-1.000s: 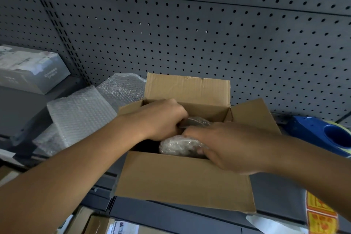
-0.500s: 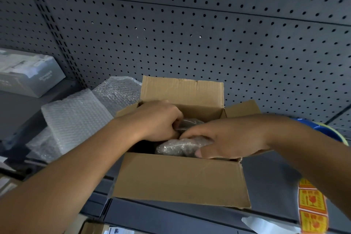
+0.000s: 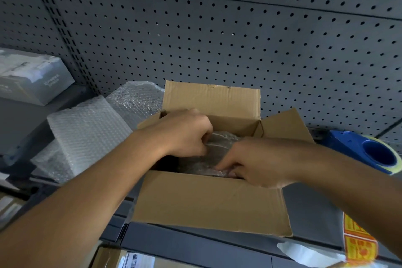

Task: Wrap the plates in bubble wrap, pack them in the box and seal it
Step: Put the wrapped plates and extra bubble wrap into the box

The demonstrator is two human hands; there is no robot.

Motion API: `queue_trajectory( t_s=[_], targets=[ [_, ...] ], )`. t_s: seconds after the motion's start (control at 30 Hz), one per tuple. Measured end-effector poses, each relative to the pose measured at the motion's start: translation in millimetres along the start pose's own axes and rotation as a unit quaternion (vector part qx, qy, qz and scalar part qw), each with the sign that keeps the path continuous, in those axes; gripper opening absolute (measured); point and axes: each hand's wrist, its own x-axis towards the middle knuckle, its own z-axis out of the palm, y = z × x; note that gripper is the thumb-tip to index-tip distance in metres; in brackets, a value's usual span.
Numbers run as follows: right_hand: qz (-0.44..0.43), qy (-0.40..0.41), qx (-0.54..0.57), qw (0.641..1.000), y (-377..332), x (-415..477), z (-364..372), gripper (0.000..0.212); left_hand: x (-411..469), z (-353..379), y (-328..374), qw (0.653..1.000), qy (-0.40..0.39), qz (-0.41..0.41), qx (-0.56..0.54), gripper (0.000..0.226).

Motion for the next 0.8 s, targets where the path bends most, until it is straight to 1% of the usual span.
queue_trajectory(
  t_s=[0.13, 0.23, 0.3, 0.37, 0.43, 0.5, 0.57, 0.6, 0.67, 0.73, 0.8],
  targets=[
    [0.004, -0.004, 0.01, 1.0, 3.6, 2.6, -0.3, 0.038, -0.9, -1.6, 1.5, 1.0, -0.004, 0.0, -0.002, 0.021],
    [0.0, 0.021, 0.037, 0.999, 8.6, 1.3, 3.2, 0.037, -3.1, -4.6, -1.0, 1.0, -0.011, -0.006, 0.004, 0.018],
    [-0.003, 0.045, 0.044, 0.998, 9.8, -1.1, 2.6, 0.038, -9.1, -10.7, -4.8, 0.999, -0.013, -0.017, -0.024, 0.017],
    [-0.002, 0.068, 0.061, 0.996, 9.8, -5.5, -0.7, 0.038, -22.1, -21.7, -8.9, 0.996, 0.027, -0.028, -0.082, 0.017],
    [-0.002, 0.096, 0.088, 0.991, 10.4, -14.4, -4.4, 0.04, -40.4, -31.0, -12.7, 0.985, 0.112, -0.038, -0.125, 0.02],
    [-0.015, 0.15, 0.122, 0.981, 12.9, -29.0, -6.5, 0.036, -61.5, -30.5, -18.5, 0.971, 0.187, -0.058, -0.137, 0.033],
    [-0.027, 0.241, 0.173, 0.955, 17.5, -50.0, -8.1, 0.03, -83.3, -21.9, -24.8, 0.961, 0.215, -0.086, -0.15, 0.055],
    [-0.03, 0.294, 0.2, 0.934, 22.1, -61.7, -7.8, 0.03, -92.8, -14.5, -29.0, 0.957, 0.217, -0.106, -0.161, 0.066],
    [-0.02, 0.405, 0.246, 0.88, 40.3, -85.6, -3.4, 0.03, -107.5, 1.5, -35.4, 0.947, 0.198, -0.145, -0.209, 0.084],
    [0.026, 0.494, 0.262, 0.829, 69.7, -106.0, 9.5, 0.031, -116.4, 18.1, -38.5, 0.935, 0.166, -0.144, -0.277, 0.088],
    [0.087, 0.53, 0.264, 0.801, 103.5, -121.6, 33.7, 0.037, -117.9, 29.4, -36.3, 0.927, 0.135, -0.129, -0.325, 0.088]
  ],
)
